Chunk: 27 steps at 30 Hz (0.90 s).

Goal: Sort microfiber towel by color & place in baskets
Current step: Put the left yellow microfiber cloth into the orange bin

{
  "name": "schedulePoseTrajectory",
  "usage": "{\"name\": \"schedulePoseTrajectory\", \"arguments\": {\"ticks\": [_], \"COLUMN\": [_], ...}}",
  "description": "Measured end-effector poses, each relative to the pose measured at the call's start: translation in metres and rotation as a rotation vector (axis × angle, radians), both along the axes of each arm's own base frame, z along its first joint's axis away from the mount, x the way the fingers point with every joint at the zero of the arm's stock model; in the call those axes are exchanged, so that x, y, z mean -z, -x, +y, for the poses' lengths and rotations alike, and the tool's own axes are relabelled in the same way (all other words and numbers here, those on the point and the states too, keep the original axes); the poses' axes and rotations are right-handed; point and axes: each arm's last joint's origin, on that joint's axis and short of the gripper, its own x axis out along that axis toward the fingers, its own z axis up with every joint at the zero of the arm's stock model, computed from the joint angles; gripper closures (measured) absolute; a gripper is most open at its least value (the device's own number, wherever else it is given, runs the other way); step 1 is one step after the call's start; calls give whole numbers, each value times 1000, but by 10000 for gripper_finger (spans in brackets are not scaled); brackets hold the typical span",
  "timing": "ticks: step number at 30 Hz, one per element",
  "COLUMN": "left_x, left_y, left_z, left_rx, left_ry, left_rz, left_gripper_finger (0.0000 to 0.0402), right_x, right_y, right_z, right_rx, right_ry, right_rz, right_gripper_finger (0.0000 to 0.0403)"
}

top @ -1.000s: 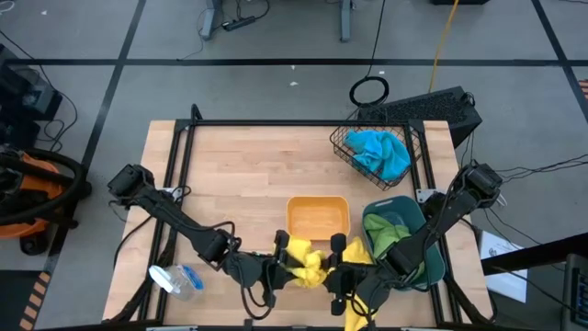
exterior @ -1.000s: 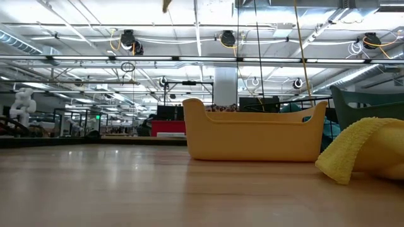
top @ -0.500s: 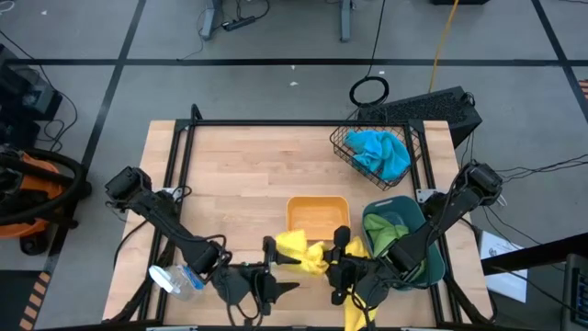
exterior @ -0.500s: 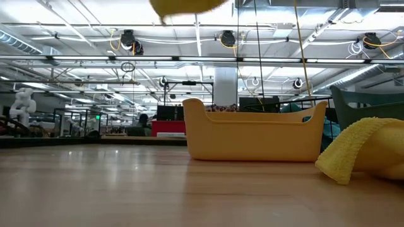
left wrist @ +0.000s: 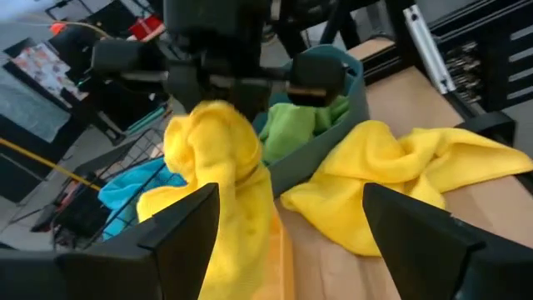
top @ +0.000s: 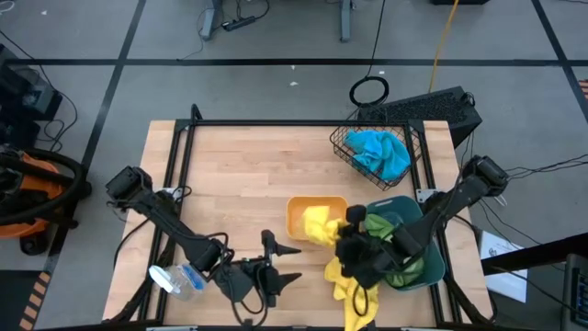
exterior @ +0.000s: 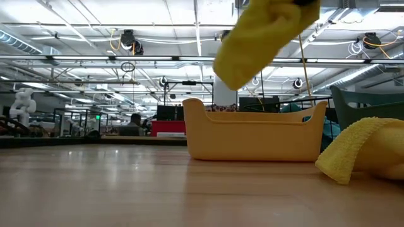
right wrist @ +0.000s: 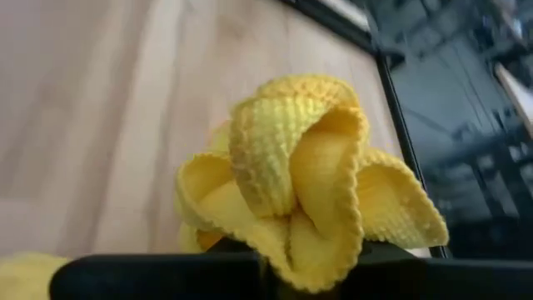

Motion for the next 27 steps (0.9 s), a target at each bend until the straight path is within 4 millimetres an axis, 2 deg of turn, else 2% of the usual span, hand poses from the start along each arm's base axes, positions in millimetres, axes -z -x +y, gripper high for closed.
{"name": "schedulePoseTrajectory", "arguments": {"ticks": [4,8,14,16,20,27], "left_x": [2,11,19,20,20,20], "left_y": [-5,-9,-12,-12,-12,-12], "left_z": [8,20,34,36,36,36], "left_rx": [-27,-76,-146,-157,-146,-143], "left_ry": [1,12,46,55,59,61], "left_rz": [6,54,115,123,129,130], "left_gripper_finger": [100,100,100,100,100,100], "right_x": [8,18,30,29,15,10], "right_y": [-9,-22,-26,-22,-15,-18], "right_z": [-19,-36,-60,-64,-69,-80], "right_rx": [90,104,155,178,258,241], "right_ry": [-25,-82,-177,-201,-247,-282], "right_rz": [58,142,313,383,467,523], "right_gripper_finger": [369,368,368,368,368,376]}}
